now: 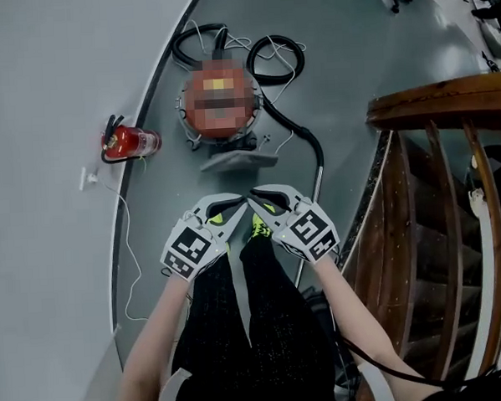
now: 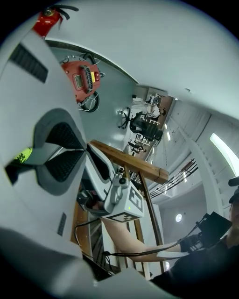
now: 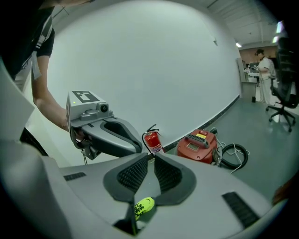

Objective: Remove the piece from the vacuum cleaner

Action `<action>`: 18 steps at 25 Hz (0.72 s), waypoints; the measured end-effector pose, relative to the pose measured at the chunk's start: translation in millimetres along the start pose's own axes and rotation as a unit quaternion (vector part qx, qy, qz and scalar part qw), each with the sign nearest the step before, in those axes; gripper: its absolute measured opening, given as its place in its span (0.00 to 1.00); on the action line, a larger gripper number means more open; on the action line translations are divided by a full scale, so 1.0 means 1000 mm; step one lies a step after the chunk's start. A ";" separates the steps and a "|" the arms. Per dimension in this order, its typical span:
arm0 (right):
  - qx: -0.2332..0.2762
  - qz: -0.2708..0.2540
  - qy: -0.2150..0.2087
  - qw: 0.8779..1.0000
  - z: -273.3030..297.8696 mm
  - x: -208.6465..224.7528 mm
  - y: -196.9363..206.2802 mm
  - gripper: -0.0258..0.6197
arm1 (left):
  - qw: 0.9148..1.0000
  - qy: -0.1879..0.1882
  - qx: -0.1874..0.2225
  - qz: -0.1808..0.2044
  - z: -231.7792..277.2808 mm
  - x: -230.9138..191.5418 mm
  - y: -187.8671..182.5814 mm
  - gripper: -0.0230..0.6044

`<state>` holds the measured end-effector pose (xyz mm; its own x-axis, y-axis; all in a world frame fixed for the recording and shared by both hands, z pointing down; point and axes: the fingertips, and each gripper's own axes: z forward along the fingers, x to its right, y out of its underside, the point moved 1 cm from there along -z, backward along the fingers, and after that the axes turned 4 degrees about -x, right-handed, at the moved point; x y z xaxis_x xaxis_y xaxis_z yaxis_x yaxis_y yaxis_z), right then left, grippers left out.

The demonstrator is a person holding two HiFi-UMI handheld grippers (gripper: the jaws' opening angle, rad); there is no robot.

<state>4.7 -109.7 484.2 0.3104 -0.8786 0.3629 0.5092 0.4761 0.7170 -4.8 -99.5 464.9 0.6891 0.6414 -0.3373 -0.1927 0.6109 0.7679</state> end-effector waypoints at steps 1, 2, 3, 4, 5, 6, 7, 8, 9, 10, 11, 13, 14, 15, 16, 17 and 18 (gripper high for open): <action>0.001 0.002 0.001 1.000 0.003 0.003 0.003 0.10 | 1.000 -0.002 0.000 0.001 0.004 -0.002 0.003 0.05; 0.001 0.005 0.002 1.000 0.005 0.006 0.006 0.10 | 1.000 -0.003 -0.001 0.003 0.007 -0.004 0.006 0.05; 0.001 0.008 0.003 1.000 0.008 0.008 0.010 0.10 | 1.000 -0.004 -0.001 0.004 0.009 -0.006 0.009 0.05; 0.001 0.010 0.004 1.000 0.010 0.010 0.014 0.10 | 1.000 -0.004 -0.001 0.006 0.012 -0.007 0.012 0.05; 0.000 0.010 0.003 1.000 0.012 0.012 0.017 0.10 | 1.000 -0.005 -0.001 0.008 0.015 -0.008 0.015 0.05; -0.001 0.009 0.002 1.000 0.014 0.014 0.020 0.11 | 1.000 -0.006 -0.002 0.011 0.018 -0.009 0.018 0.05; -0.002 0.009 0.001 1.000 0.017 0.017 0.023 0.11 | 1.000 -0.008 -0.003 0.014 0.021 -0.011 0.021 0.05; -0.002 0.008 0.000 1.000 0.020 0.021 0.027 0.11 | 1.000 -0.009 -0.005 0.018 0.025 -0.013 0.024 0.05; -0.004 0.008 0.001 1.000 0.023 0.025 0.030 0.12 | 1.000 -0.009 -0.008 0.021 0.029 -0.015 0.027 0.05; -0.008 0.006 0.001 1.000 0.026 0.029 0.035 0.14 | 1.000 -0.009 -0.012 0.025 0.033 -0.017 0.031 0.05; -0.013 0.004 0.003 1.000 0.029 0.032 0.039 0.16 | 0.999 -0.009 -0.017 0.028 0.037 -0.019 0.036 0.05; -0.023 -0.002 0.005 1.000 0.034 0.038 0.048 0.19 | 0.999 -0.012 -0.023 0.031 0.044 -0.023 0.045 0.07; -0.026 -0.005 0.005 1.000 0.037 0.041 0.052 0.20 | 0.999 -0.015 -0.025 0.031 0.047 -0.026 0.048 0.09; -0.030 -0.009 0.006 0.999 0.039 0.044 0.055 0.20 | 0.999 -0.017 -0.026 0.030 0.050 -0.029 0.051 0.11; -0.034 -0.013 0.008 0.999 0.041 0.047 0.057 0.21 | 0.999 -0.018 -0.026 0.029 0.052 -0.032 0.054 0.13; -0.038 -0.017 0.009 0.999 0.043 0.050 0.060 0.23 | 0.999 -0.020 -0.026 0.027 0.055 -0.036 0.056 0.16; -0.040 -0.018 0.010 0.999 0.046 0.053 0.061 0.24 | 0.999 -0.022 -0.025 0.027 0.057 -0.039 0.058 0.18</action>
<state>15.8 -128.5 574.5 0.3062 -0.8950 0.3244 0.5828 0.4456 0.6795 -2.6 -115.2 554.1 0.7066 0.6533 -0.2719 -0.2642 0.6000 0.7551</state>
